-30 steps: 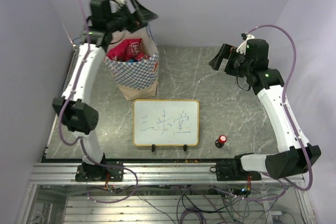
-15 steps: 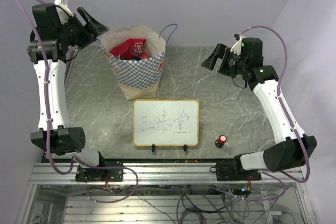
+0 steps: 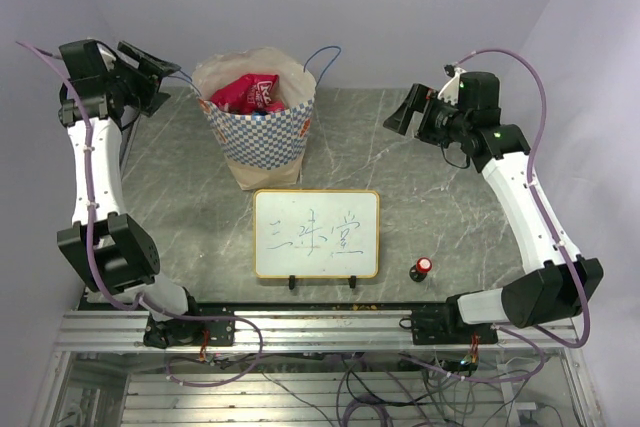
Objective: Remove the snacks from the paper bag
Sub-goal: Adjust the paper bag at the center of the board.
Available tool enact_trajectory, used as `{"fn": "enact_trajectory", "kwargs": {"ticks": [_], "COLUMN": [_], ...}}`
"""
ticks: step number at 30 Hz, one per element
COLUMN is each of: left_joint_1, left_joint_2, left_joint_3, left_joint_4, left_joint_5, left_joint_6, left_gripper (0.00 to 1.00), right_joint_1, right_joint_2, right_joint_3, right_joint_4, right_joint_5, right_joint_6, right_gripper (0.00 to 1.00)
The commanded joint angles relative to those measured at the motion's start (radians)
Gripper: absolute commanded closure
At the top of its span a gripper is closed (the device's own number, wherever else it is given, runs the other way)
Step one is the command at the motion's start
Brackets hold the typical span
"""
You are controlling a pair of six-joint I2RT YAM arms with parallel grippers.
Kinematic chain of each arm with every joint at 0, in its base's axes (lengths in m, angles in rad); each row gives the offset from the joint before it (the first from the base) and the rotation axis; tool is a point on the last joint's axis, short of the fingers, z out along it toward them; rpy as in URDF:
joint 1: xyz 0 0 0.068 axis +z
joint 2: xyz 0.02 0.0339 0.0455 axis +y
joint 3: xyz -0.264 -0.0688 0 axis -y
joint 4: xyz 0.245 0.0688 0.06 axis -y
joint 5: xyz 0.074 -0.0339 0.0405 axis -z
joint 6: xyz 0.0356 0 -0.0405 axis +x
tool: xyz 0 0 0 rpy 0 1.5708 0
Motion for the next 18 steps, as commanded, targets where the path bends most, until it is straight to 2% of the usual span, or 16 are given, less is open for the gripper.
{"fn": "enact_trajectory", "kwargs": {"ticks": [1,7,11,15,18], "left_joint_1": [-0.001,-0.012,-0.024,-0.030,-0.043], "left_joint_2": [0.058,0.129,0.133,0.144,0.157], "left_joint_3": [0.031,0.119,0.119,0.098,0.109], "left_joint_4": [0.190,0.214,0.232,0.324,0.320], "left_joint_5": [0.000,0.003,0.002,0.022,0.029], "left_joint_6": [-0.086,-0.125,-0.155,-0.210,-0.217], "left_gripper": [0.15,0.27,0.30,0.34,0.38], "right_joint_1": [0.009,0.016,0.016,0.013,0.011], "right_joint_2": [0.022,0.133,0.232,0.315,0.347], "right_joint_3": [-0.009,0.073,0.167,0.218,0.213], "right_joint_4": [0.036,0.059,0.089,0.212,0.359], "right_joint_5": [-0.001,-0.089,-0.183,-0.274,-0.312], "right_joint_6": [-0.026,-0.020,0.036,0.141,0.249], "right_gripper": [0.00,0.00,0.00,0.00,0.00]}}
